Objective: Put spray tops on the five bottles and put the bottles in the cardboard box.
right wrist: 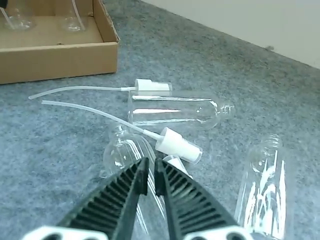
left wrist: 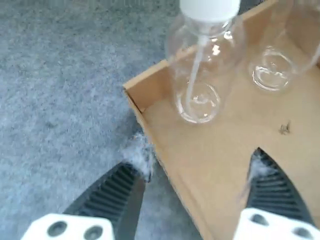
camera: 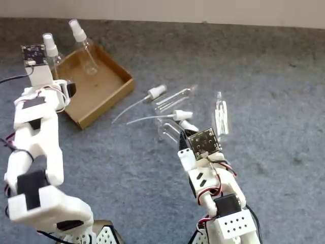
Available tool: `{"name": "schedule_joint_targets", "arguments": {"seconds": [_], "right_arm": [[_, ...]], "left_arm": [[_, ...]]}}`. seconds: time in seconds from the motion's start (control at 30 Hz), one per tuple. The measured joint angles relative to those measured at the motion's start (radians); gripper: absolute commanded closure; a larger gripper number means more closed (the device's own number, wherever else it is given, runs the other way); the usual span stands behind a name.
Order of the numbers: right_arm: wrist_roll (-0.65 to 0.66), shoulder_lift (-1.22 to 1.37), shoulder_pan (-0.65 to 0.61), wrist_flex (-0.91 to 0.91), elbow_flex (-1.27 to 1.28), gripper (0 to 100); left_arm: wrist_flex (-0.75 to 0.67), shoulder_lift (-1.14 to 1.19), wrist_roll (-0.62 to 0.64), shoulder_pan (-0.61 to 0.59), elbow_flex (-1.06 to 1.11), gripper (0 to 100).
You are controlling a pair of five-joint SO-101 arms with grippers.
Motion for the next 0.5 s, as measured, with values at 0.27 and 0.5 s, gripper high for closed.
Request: {"name": "schedule_joint_targets", "arguments": {"seconds": [0.27,0.5], "right_arm": [[0.000,0.000,0.000,0.000,0.002,97.3],[0.000,0.000,0.032,0.000,0.002,97.4]], "left_arm": [[0.356,-0.252,0.000,0.000,0.000,73],[0.623,-0.445,0.002,0.028,0.000,73]]}}
